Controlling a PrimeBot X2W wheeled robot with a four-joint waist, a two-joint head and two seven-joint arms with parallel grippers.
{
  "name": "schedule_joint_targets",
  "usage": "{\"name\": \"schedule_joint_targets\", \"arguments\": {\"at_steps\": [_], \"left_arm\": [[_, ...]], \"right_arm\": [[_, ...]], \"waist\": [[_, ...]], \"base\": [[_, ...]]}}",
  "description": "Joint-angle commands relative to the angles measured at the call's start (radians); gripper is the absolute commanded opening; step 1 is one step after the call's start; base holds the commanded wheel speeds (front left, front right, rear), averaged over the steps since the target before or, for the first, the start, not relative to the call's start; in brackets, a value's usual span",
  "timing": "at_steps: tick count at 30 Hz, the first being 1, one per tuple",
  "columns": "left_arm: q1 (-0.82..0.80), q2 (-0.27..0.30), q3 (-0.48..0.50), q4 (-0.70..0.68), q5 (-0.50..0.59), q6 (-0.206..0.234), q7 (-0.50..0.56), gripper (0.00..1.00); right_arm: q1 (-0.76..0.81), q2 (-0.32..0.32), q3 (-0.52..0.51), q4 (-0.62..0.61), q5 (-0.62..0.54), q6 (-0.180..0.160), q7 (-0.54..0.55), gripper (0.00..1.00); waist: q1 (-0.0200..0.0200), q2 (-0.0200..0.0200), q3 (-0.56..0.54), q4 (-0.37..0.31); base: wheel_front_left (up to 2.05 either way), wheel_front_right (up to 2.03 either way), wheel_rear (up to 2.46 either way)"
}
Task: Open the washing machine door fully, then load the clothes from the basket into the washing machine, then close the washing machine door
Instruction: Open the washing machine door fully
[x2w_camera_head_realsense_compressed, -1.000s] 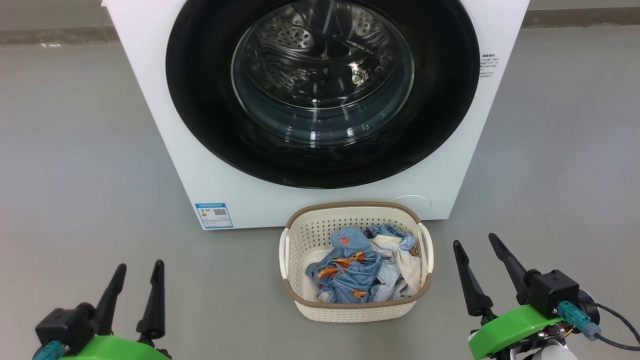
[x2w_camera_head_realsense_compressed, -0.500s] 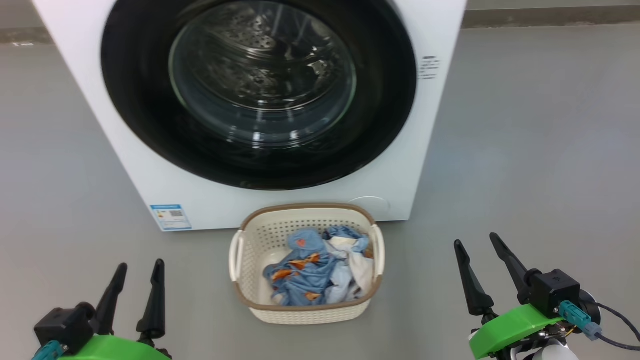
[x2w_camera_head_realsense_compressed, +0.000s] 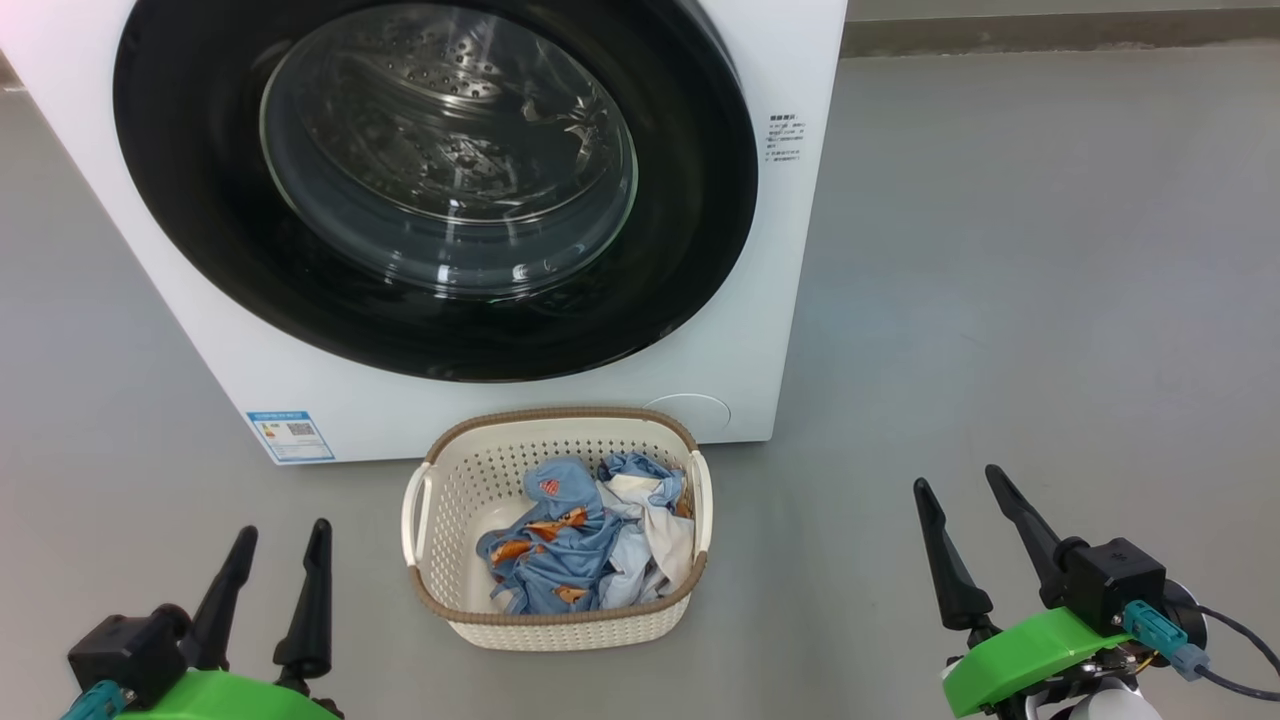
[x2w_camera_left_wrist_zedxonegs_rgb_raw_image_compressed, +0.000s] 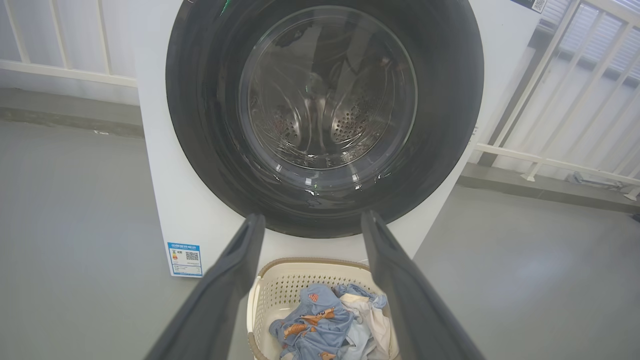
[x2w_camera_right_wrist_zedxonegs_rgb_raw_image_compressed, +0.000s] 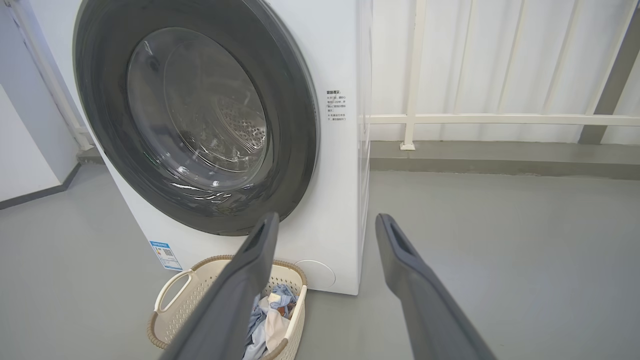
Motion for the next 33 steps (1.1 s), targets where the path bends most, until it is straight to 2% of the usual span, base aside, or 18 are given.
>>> {"name": "schedule_joint_targets", "arguments": {"at_steps": [1, 33], "left_arm": [[-0.042, 0.030, 0.034, -0.025, -0.005, -0.002, -0.009, 1.00], [-0.039, 0.034, 0.042, -0.026, 0.008, -0.002, -0.009, 1.00]], "right_arm": [[-0.041, -0.001, 0.025, -0.022, 0.013, 0.002, -0.013, 1.00], [-0.039, -0.001, 0.028, -0.028, 0.007, 0.002, -0.013, 1.00]], "waist": [[0.0000, 0.0000, 0.000, 0.001], [0.0000, 0.0000, 0.008, 0.009]], "base": [[0.00, 0.00, 0.00], [0.00, 0.00, 0.00]]}}
